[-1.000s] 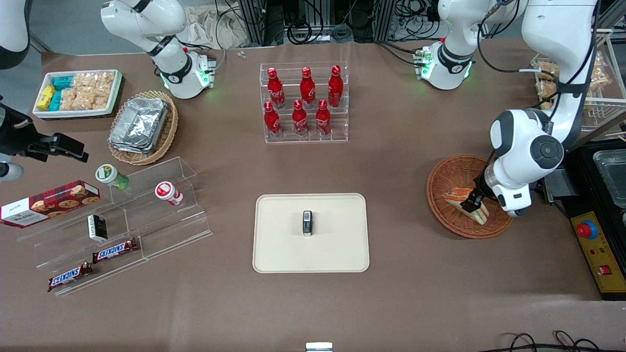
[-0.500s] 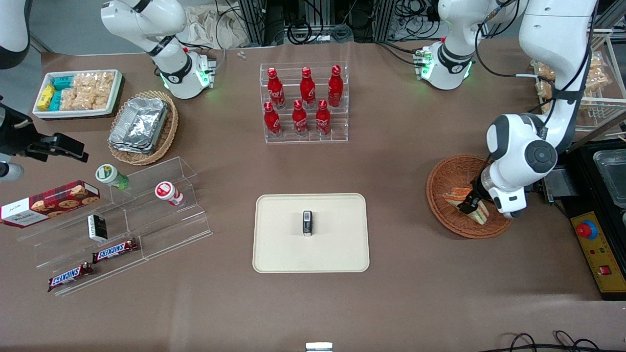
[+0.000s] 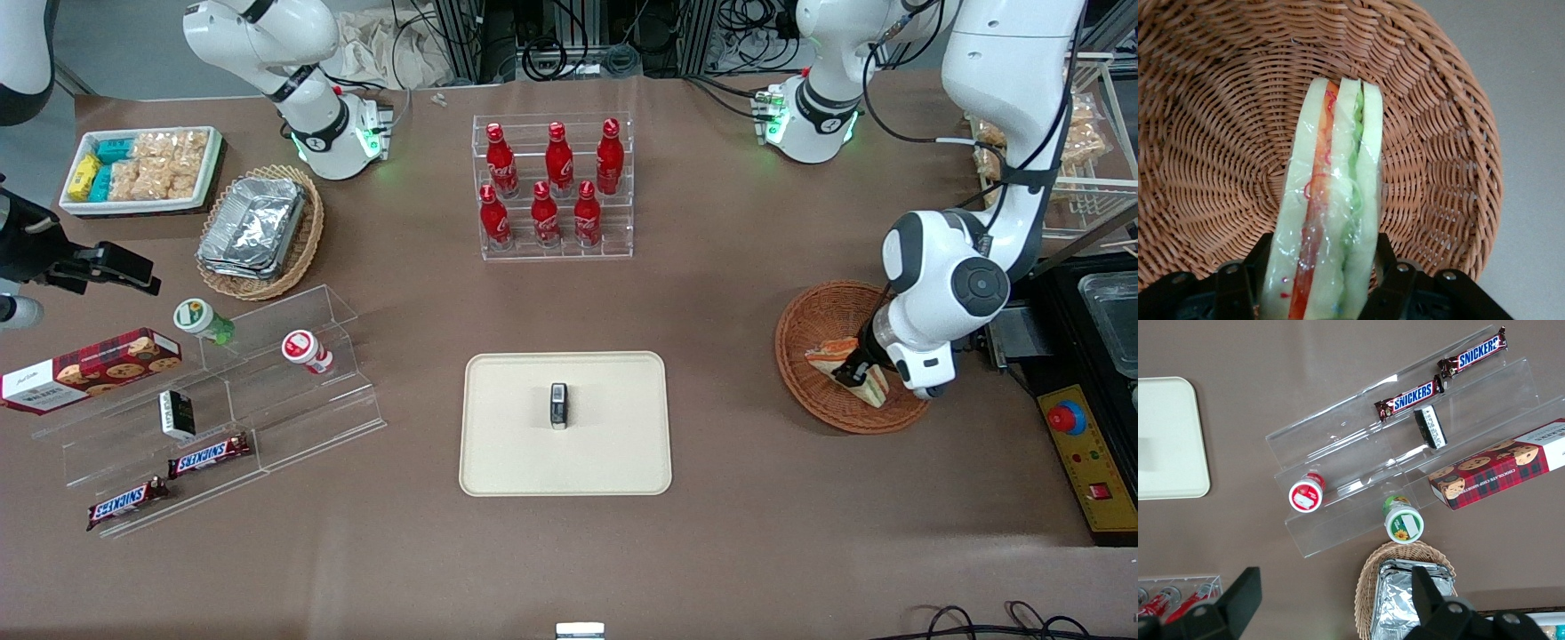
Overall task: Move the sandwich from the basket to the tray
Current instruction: 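Lift the gripped sandwich up out of the basket, then carry the sandwich with the left gripper over the cream tray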
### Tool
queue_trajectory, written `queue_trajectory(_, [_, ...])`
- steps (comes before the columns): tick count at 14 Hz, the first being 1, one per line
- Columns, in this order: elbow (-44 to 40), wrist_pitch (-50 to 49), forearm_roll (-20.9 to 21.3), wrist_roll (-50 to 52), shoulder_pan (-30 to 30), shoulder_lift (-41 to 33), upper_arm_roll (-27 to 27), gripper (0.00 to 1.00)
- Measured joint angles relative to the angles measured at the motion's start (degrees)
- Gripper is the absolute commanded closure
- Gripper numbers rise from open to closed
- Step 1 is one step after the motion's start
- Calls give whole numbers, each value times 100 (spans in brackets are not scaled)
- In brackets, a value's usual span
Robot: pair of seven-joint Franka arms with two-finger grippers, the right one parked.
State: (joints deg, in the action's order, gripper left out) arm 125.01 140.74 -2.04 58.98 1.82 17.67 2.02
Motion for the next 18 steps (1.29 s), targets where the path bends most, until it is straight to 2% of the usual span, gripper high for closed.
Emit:
queue_trajectory(3, [-10,37,0,-3,-8,-15,-5,57])
queue_trajectory(5, [-37,33,0,-20,-24,-75,-16,65])
queue_trajectory(8, [-226,-258,2,-153,-36,-259,-20,64])
queue_trajectory(10, [-660,-1001,2,-254,-46,-391,-27,63])
queue_trajectory(14, [-2298,-2926,2,-799,-40,-453,-15,65])
queue_trajectory(16, [-2909,-3492,-1,-1117,-3,-425,19,75])
queue_trajectory(18, [-3305,-3736,-14,-1242,111,-385,178,91])
